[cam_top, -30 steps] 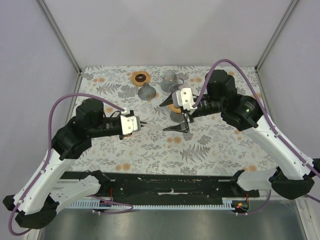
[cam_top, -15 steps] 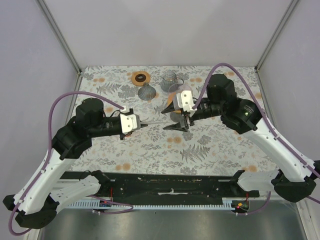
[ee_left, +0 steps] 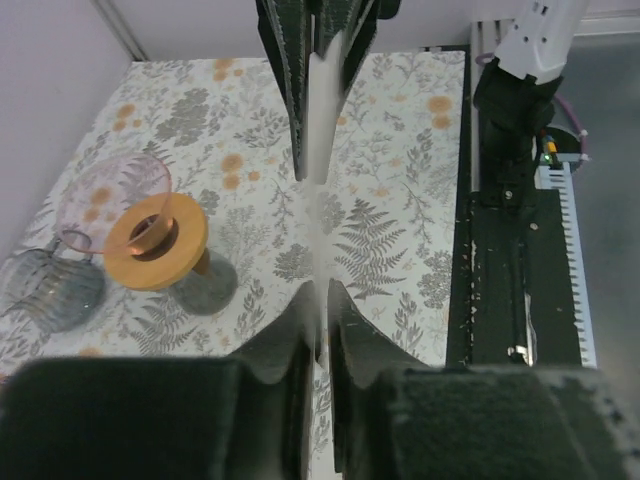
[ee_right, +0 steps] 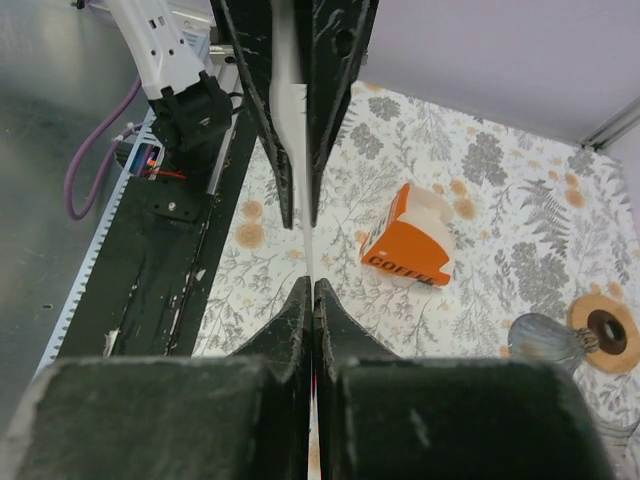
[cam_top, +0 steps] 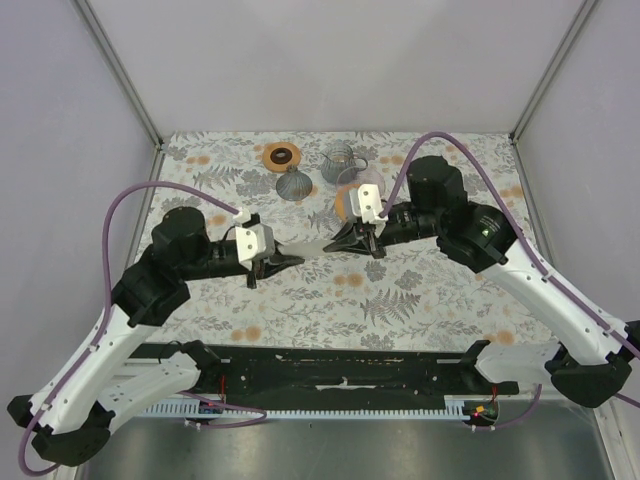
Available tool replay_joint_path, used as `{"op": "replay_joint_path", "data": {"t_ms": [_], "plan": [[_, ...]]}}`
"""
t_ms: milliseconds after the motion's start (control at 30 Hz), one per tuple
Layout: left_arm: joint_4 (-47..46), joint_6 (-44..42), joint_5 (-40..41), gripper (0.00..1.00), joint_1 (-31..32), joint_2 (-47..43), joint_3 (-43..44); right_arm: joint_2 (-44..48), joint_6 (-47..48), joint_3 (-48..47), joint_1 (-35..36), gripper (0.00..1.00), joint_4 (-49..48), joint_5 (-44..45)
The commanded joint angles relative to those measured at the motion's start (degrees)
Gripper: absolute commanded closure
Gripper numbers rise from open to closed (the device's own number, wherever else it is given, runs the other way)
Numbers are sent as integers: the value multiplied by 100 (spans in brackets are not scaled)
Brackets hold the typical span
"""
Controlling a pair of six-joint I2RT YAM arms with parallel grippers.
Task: Place the coffee filter in the dripper
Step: Adjust the coffee filter.
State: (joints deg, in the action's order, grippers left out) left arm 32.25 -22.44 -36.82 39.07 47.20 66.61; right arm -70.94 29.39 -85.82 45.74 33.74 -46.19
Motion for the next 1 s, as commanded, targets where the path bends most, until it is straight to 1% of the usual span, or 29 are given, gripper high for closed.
{"op": "replay_joint_path", "data": {"t_ms": [0, 33, 67, 100, 133, 233, 267, 333, 367, 433, 533, 600, 633, 667, 733, 800, 867, 933, 967], "plan": [[-1105, 1161, -659, 73, -48, -369, -639, 282, -144, 346, -3, 100, 62, 207], [-1298, 1302, -747, 60, -49, -448, -814, 308, -152, 416, 5, 100, 106, 320], [-1483, 1451, -765, 54, -49, -509, -981, 326, -126, 478, -3, 100, 133, 409], [-1667, 1557, -748, 50, -66, -554, -1096, 352, -100, 531, -3, 100, 194, 488], [-1826, 1602, -722, 48, -75, -597, -1219, 352, -74, 566, 5, 100, 230, 523], [-2222, 1856, -721, 48, -154, -721, -1448, 361, -64, 619, 6, 100, 335, 393], [-2354, 1970, -748, 50, -189, -756, -1527, 353, -82, 628, 6, 100, 318, 314], [-2626, 2172, -774, 58, -242, -817, -1703, 317, -100, 654, 6, 100, 335, 155], [-2767, 2182, -774, 64, -277, -835, -1791, 291, -117, 663, 6, 100, 327, 102], [-2908, 2401, -818, 80, -295, -853, -1906, 291, -144, 681, 6, 100, 309, 50], [-3031, 2481, -906, 98, -286, -905, -2046, 335, -188, 768, 23, 100, 222, -21], [-3093, 2481, -915, 98, -286, -958, -2125, 352, -223, 830, 14, 100, 169, -21], [-3058, 2420, -880, 98, -286, -993, -2161, 370, -275, 839, 14, 89, 151, 48], [-2980, 2298, -845, 98, -286, -1037, -2196, 379, -328, 839, 23, 81, 151, 171], [-2682, 1903, -548, 98, -286, -1125, -2240, 510, -416, 830, 23, 70, 151, 522], [-2278, 1411, -205, 98, -286, -1178, -2196, 747, -504, 935, 41, 63, -15, 865], [-1874, 744, 121, 98, -242, -1169, -2065, 1054, -504, 1146, 207, 53, -357, 1164], [-1644, 259, 481, 98, -146, -1152, -1985, 1353, -312, 1514, 418, 47, -866, 1148], [-1608, 153, 552, 98, -110, -1126, -1976, 1476, -189, 1742, 532, 46, -1182, 1087]]}}
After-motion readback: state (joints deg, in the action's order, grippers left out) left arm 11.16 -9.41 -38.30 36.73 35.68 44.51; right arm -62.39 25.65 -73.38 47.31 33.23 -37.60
